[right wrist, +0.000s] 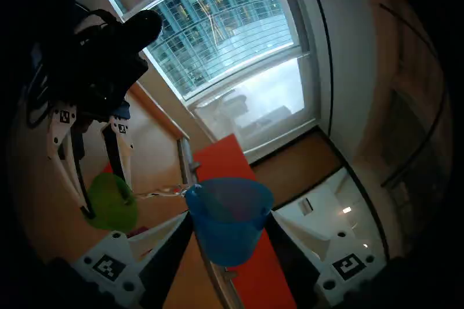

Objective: Pour water

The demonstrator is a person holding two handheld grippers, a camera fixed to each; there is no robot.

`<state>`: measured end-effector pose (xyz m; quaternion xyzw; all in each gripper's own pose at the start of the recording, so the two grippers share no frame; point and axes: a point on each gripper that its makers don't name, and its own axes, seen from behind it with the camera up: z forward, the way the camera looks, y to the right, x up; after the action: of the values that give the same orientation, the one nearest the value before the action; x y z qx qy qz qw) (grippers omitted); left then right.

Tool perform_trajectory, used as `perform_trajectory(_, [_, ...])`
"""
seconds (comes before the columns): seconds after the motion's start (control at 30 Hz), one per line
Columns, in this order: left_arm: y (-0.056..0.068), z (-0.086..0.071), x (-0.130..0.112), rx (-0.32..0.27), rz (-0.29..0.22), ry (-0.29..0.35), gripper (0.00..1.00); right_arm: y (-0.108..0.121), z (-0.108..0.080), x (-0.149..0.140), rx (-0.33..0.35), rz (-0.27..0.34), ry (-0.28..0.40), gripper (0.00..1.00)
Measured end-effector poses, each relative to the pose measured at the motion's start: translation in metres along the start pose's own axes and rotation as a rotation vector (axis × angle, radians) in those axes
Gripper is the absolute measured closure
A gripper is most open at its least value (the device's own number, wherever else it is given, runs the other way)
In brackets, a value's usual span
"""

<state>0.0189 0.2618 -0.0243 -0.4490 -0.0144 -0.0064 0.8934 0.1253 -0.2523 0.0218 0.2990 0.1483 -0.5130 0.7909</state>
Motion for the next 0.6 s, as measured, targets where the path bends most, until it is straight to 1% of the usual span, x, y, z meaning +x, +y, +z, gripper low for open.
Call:
perform_trajectory(0.3, [0.002,0.001,0.000,-0.001,0.003,-0.001,0.13,0.007,-0.001,0.000,-0.020,-0.033,0.000,0.13])
perform_trajectory(0.6, [0.000,0.003,-0.001,0.001,-0.002,-0.001,0.13,0.016,-0.002,0.000,-0.039,-0.074,0.000,0.13])
